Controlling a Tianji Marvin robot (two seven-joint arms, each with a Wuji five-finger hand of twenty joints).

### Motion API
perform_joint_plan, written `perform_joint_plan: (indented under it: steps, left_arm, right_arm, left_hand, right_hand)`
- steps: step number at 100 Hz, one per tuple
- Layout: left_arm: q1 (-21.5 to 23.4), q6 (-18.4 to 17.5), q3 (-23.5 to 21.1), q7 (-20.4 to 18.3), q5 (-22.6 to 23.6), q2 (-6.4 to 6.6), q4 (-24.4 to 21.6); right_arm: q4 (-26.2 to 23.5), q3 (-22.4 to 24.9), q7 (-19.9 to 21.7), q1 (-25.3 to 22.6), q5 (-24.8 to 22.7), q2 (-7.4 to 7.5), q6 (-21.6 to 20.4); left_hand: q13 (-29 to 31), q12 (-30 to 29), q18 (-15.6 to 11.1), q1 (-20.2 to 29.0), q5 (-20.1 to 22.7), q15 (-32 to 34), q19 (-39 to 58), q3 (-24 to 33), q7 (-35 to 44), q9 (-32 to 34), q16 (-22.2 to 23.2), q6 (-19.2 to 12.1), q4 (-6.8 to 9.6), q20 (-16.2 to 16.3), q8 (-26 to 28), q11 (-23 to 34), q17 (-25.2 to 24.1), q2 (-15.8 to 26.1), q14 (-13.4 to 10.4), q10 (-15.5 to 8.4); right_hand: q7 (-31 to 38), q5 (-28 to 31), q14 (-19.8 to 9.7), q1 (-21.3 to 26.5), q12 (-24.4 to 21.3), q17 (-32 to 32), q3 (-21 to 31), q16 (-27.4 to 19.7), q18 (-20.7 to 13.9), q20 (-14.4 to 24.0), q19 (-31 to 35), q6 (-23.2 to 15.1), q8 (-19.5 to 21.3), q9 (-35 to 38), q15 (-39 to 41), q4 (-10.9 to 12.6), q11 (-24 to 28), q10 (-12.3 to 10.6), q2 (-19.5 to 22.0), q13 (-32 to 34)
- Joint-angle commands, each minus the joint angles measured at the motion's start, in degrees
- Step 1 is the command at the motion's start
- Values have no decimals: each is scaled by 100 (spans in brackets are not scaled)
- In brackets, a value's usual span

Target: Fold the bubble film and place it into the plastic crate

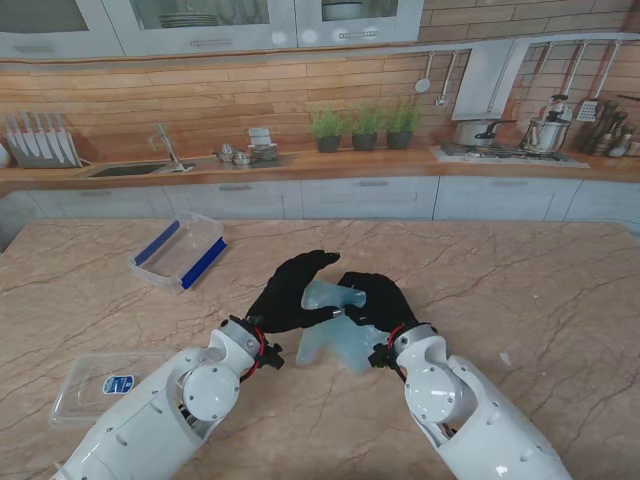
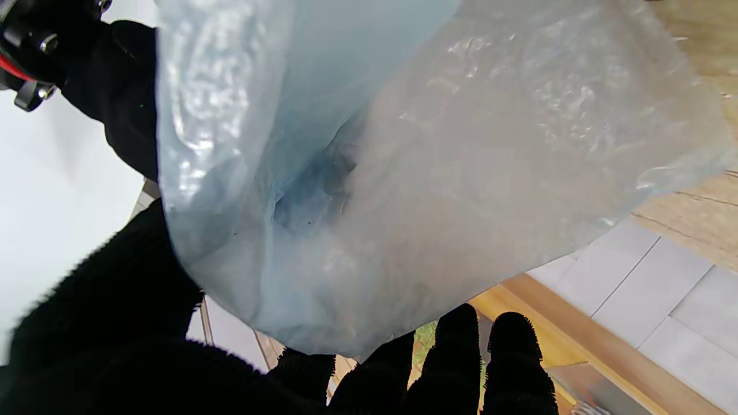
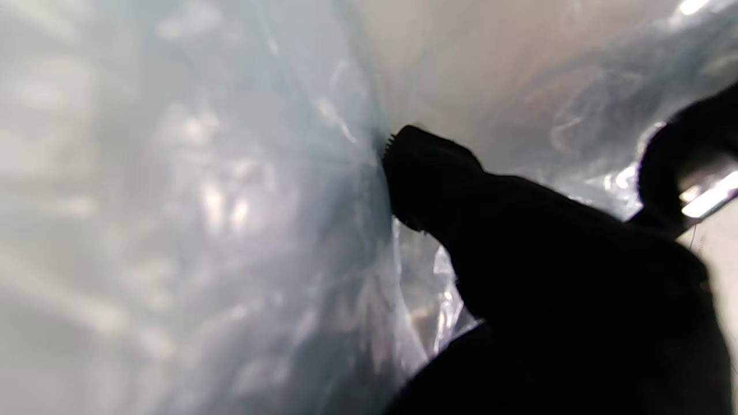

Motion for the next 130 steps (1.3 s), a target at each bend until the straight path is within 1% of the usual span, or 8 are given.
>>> perform_joint_plan:
  steps: [1,21,51,58,69,105,118,130]
  left_arm:
    - [-7,2,6,22,115,33,-5]
    - [48,69,-86,-208,130,103,-129]
    - [42,219,-59,129,337,58,-72]
    - [18,184,-20,395,390,4,17]
    - [3,97,-4,526,410,-27,70]
    - [31,-110,-34,650,488,-29,94]
    - [62,-181,-67,631,562,-2,31]
    - [94,-232,-95,620,635,21,-31]
  right_arm:
    - [-26,18,15,-60,-64,27,-80]
    - [-42,101,70,-106,-38,45,-218]
    - [-67,175,68,-149,-127,73,-454]
    - [-77,186,91,-155,-142,84,-483]
    - [-84,200,147,-156,-143,97,-486]
    - [-327,321,334,-265,-426,189,-295]
    - [-356,328,257,-262,-564,192,-245]
    - [-368,315,268,-241,-550,188,-186]
  left_hand:
    - [244,142,91,-19,59,240,98,224,255,296,80,-16,75,181,117,266,130,-280,-100,-137]
    - [1153,784,407,211,708,898,1853,731,895,1504,526,112,30,631,581,983,187,-416,8,-314]
    - [2269,1966,587,682,1167,2050,3721,1180,2749,2639,1210,-149,51,652,2019,2451,574,-296,36,-678]
    - [2780,2851,670,1137,1480,2445,4100,977,3368,3411,1368,-413,-328,763,2388,2465,788,-592,-19,-809]
    - [3473,3182,720,1527,1845,2983,4505,710,4410,4404,1534,-952,-410,973,2296,2498,1133,-741,-97,-1081]
    - [3693,2928,730,1640,2038,3313,4766,714,4887,4577,1658,-1214,-407,1122,2339,2993,1306,-671,-95,-1107]
    - [3687,2926,744,1628,2029,3333,4766,756,4895,4566,1676,-1199,-385,1126,2354,3033,1292,-682,-79,-1107]
    - [3697,2923,748,1598,2018,3341,4774,787,4898,4558,1687,-1194,-377,1131,2374,3060,1304,-694,-87,-1113]
  right_hand:
    - [114,-108,-261,83,73,-15,83,37,-587,179,162,-244,19,-35,300,83,184,97,-59,51]
    - [126,-107,-260,97,83,-37,70,58,-610,191,137,-249,28,-38,287,76,163,79,-49,24]
    - [161,-104,-268,92,96,-66,52,84,-620,213,109,-289,63,-52,271,65,129,53,-12,4]
    - [158,-119,-262,83,99,-96,39,95,-624,222,92,-287,63,-55,262,63,117,44,14,-12]
    - [130,-174,-219,61,68,-164,-5,100,-600,241,45,-248,44,-71,199,61,49,35,91,-56]
    - [-740,-751,663,-1021,-143,-1336,-1399,-257,295,22,-1357,164,-214,-481,-2424,497,-844,-151,591,-721]
    - [-722,-548,739,-915,-238,-1296,-1579,-371,423,-85,-1536,334,-314,-207,-2666,452,-958,-1,704,-469]
    - [-30,-367,760,-546,-289,-1142,-1762,-369,473,-160,-1494,388,-907,233,-2579,465,-902,61,940,-65]
